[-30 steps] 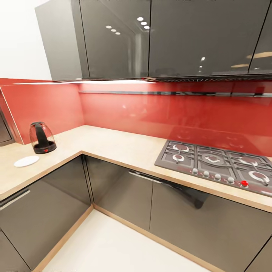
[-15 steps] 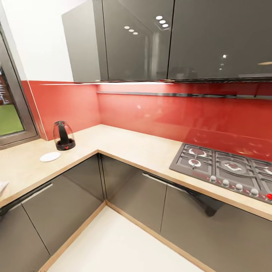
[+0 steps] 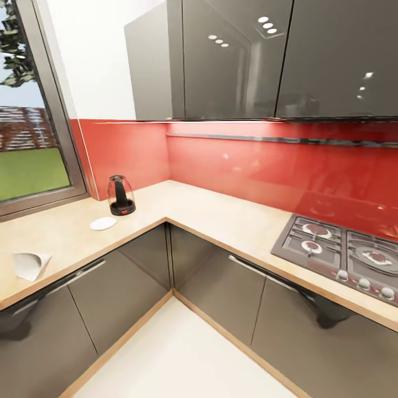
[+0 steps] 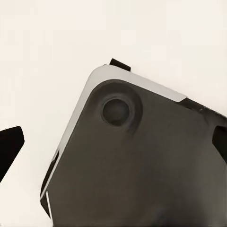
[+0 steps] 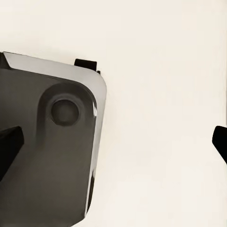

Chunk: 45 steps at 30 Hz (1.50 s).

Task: Set up a coffee station on the kitchen countertop: keep the coffee maker on the countertop, move the bottle of coffee from the kitchen shelf to the counter next to the coffee maker, place a paper coffee filter on top of the coffee maker, put the saucer next to the coffee maker with the coffee cup on the saucer, and place the electric kettle next to the coffee maker.

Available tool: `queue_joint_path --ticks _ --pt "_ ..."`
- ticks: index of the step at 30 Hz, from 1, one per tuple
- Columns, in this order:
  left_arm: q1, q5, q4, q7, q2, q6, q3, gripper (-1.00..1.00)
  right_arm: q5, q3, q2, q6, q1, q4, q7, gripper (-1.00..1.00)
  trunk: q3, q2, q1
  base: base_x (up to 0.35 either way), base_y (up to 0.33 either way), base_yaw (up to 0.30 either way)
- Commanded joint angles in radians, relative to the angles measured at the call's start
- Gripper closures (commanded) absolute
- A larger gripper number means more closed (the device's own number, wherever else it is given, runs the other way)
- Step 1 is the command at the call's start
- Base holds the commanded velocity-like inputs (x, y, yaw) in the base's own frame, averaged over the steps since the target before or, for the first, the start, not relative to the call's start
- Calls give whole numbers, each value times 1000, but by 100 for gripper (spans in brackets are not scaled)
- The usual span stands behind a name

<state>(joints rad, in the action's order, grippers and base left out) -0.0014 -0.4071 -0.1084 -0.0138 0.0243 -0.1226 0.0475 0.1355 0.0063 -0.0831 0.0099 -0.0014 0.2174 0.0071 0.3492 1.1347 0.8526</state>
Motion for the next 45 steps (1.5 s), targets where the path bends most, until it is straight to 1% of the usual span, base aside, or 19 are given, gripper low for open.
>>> queue_joint_path --ticks 1,3,5,8,14,16,21,25,32,35,37,40,45 --pt "0 1 1 -1 0 -3 5 -100 9 0 -1 -2 0 1 1 -100 -1 -7 -4 0 0 257" --pt "0 1 2 -1 -1 -6 6 -100 10 0 -2 -4 0 1 1 -100 -6 -21 -12 0 0 257" --pt "0 1 3 -2 -1 -27 6 -100 13 2 -2 -6 0 0 1 -100 -10 -35 -19 0 0 257" --pt "0 1 4 -2 -2 -41 5 -100 15 3 -3 -12 0 0 1 -100 -17 -56 -31 0 0 252" --pt "0 3 4 -2 -6 -48 5 -100 9 -4 -5 -40 0 0 1 -100 -30 -98 -54 0 0 244" --pt "0 4 4 -2 -10 -49 5 -100 6 -8 -11 -47 0 0 1 -100 -34 -112 -61 0 0 241" --pt "0 5 4 -2 -12 -52 3 -100 6 -8 -10 -51 0 0 1 -100 -45 -147 -81 0 0 241" --pt "0 3 6 -1 -12 -76 5 -100 6 -9 -11 -51 0 0 0 -100 -53 -175 -96 0 0 241" --pt "0 0 12 0 -12 -87 6 -100 6 -11 -9 -54 0 0 -1 -100 -68 -224 -123 0 0 241" --pt "0 1 13 0 -12 -109 2 -100 6 -10 -7 -62 0 0 -1 -100 -75 -245 -134 0 0 241" --pt "0 2 14 0 -12 -142 -1 -100 6 -9 -6 -67 0 0 -1 -100 -79 -259 -142 0 0 241" --pt "0 2 15 0 -11 -149 -2 -100 7 -9 -6 -68 0 0 -1 -100 -86 -280 -153 0 0 241" --pt "0 6 15 0 -12 -151 -3 -100 5 -10 -4 -112 0 0 -1 -100 -100 -315 -173 0 0 156"
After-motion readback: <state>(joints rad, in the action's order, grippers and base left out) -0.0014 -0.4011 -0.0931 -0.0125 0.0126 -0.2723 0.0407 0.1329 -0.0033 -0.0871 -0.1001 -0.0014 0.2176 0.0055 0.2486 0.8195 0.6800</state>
